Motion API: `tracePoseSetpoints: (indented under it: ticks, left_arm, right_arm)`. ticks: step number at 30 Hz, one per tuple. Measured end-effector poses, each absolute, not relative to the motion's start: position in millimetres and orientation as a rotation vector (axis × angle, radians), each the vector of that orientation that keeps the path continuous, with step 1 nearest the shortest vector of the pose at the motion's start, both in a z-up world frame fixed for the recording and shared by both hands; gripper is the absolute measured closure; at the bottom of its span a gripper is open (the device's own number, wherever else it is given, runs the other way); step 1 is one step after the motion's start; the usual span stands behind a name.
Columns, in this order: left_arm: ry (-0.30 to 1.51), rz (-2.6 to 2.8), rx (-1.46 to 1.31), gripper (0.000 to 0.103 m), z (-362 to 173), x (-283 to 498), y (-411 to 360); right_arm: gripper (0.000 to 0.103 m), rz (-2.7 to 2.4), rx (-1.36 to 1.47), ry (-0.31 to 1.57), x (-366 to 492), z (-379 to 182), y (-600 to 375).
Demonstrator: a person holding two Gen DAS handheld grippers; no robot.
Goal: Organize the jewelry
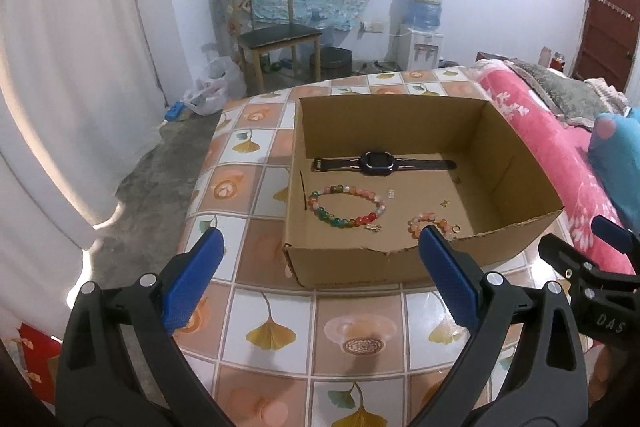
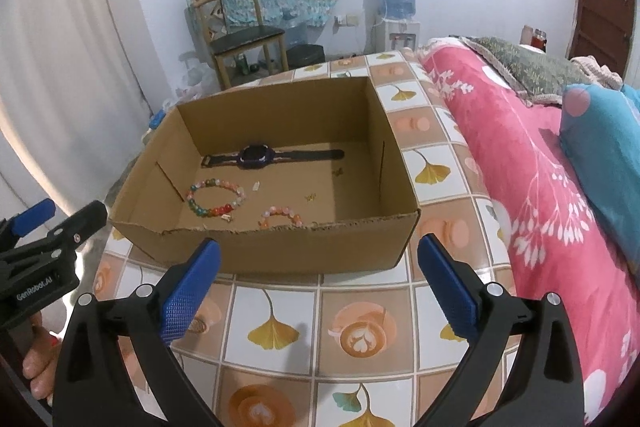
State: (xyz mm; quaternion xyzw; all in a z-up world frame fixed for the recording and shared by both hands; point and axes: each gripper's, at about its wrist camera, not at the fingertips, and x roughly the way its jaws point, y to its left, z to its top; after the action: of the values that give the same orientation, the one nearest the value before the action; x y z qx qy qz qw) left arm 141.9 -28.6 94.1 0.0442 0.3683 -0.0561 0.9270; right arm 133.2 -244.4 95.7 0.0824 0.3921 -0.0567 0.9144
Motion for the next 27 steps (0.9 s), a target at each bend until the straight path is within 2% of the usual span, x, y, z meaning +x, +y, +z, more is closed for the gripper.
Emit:
tracePoseSetpoints:
  ticks: [27]
  left_arm:
    - [0.837, -0.098, 0.093, 0.009, 81.3, 150.8, -35.3]
  right_arm:
    - [0.007, -0.079, 0.175, 0.877, 144.8, 79.6, -240.7]
